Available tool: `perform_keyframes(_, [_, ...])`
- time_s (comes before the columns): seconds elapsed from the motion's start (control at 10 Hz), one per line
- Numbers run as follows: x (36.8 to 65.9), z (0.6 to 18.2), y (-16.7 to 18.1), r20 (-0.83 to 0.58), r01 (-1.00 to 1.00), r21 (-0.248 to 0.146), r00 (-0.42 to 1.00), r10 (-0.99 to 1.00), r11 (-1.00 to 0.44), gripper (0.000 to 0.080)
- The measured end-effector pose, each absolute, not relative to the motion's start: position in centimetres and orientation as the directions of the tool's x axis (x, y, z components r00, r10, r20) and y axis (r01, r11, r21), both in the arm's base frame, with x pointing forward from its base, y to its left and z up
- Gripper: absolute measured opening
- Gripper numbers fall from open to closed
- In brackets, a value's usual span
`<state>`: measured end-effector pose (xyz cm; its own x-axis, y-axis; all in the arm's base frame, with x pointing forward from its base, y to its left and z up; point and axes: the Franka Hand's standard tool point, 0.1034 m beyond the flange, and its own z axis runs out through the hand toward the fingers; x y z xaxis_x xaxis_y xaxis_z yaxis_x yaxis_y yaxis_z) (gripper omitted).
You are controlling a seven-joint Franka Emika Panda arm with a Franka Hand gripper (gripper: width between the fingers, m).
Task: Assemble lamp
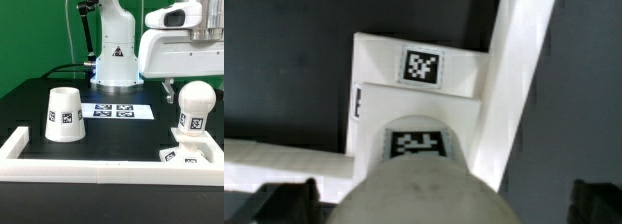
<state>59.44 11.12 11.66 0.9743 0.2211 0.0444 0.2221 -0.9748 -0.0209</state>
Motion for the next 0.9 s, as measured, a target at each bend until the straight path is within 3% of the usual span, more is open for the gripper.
perform_keyframes(0.4, [60.02,11.57,10.62,0.059,0.615,0.027,0.786,0.616,-0.788,0.0698])
perform_keyframes(0.9, [60.42,11.3,11.15,0.0,0.878,0.046,0.476,0.879,-0.476,0.0698])
